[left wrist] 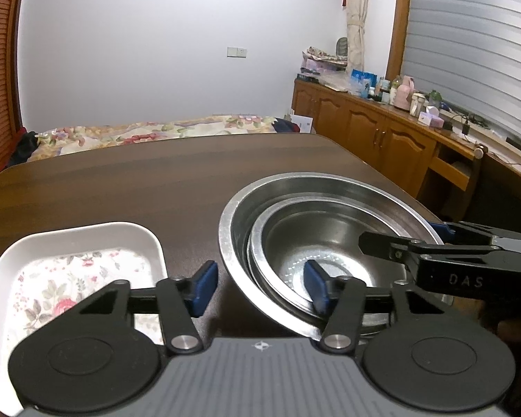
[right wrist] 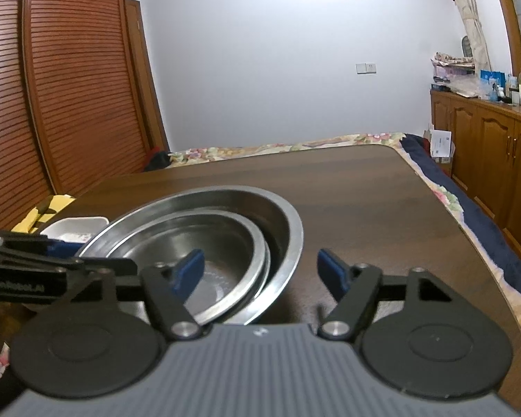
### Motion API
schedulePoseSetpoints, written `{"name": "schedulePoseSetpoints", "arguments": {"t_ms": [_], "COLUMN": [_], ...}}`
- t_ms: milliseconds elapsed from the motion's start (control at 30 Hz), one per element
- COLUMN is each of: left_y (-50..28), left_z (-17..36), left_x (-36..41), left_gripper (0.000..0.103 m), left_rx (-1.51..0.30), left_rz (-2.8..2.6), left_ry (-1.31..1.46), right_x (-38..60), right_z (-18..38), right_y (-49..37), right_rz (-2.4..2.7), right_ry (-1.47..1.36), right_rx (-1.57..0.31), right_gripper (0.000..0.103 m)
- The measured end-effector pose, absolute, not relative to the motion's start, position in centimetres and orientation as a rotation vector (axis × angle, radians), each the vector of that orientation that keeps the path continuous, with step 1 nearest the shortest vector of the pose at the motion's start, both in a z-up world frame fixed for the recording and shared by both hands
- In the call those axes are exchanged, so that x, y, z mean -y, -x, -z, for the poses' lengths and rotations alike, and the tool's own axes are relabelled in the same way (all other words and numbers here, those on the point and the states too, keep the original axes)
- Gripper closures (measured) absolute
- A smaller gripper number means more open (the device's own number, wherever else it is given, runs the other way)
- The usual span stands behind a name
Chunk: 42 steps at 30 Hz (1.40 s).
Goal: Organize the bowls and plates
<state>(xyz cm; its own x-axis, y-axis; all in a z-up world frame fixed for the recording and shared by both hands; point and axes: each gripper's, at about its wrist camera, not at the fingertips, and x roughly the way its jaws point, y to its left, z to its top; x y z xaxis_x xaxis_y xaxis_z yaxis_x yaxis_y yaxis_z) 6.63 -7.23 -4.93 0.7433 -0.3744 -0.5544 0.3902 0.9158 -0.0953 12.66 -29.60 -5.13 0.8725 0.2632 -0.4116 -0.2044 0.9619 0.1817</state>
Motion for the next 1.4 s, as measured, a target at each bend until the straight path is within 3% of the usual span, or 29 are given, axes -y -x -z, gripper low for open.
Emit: {"name": "schedulePoseSetpoints", "arguments": {"t_ms": [167, 367, 767, 1400], "left_y": [-6.4, -6.4, -5.3, -3.0], "left_z": [4.9, 5.0, 2.7, -2.2], "left_x": [7.3, 7.3, 6.7, 3.4], "left_gripper": [0.059, 0.062, 0.063, 0.062], "left_rx": [-0.595, -0.594, -0.549, -0.476], "left_rz": [0.424, 0.416, 0.395, 0.338], "left_ry": [-0.022, -0.007, 0.02, 0.008], "right_x": [29.2, 28.9, 28.8, 26.7], "right_z": [5.1, 5.5, 3.5, -0.1], "right_y": [-12.5, -12.5, -12.1, -11.9], "right_rz": [-0.25, -0.251, -0.243, -0.347], "right_ry": [-0.139, -0.159, -0.189, -0.196], "right_rx": [-0.449, -0.455, -0.439, -0.375], "right_gripper": [0.046, 0.059, 0.068, 0.068]}}
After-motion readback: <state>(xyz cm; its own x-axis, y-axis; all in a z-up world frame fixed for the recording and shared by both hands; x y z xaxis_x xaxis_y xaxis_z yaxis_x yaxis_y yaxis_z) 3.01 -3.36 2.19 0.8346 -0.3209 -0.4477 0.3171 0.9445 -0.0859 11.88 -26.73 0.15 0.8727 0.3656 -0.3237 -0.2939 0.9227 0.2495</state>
